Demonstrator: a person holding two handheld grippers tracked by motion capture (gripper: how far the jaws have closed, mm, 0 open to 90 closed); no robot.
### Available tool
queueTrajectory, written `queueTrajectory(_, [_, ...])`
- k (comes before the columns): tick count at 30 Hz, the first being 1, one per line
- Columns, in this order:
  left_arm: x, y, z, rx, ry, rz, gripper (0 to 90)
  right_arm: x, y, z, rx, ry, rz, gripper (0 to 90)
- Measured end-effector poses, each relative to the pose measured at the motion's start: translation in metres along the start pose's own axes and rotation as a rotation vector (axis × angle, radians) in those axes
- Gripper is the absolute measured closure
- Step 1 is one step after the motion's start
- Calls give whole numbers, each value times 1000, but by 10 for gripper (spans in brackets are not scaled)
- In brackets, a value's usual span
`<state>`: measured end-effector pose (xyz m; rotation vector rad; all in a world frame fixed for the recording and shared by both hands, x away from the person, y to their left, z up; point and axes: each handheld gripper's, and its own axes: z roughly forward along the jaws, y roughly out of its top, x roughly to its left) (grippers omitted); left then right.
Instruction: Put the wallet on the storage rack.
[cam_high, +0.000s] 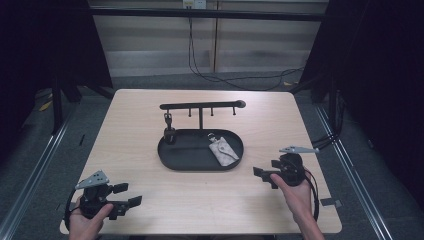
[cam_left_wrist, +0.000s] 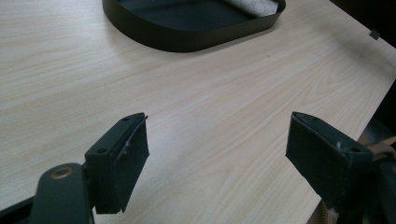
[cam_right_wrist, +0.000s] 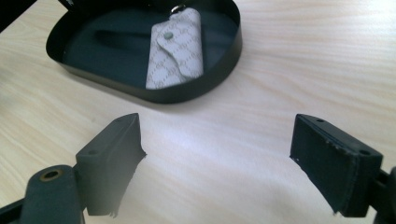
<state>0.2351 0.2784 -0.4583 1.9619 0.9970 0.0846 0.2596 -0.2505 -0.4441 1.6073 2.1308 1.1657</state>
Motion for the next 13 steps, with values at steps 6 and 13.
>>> queueTrajectory(6, [-1,0,2,15,4,7,208,0,-23,-10,27,-21,-4,166])
queueTrajectory(13, [2,0,3,23,6,-11,218,-4,-43,-20,11,-61,-28,168])
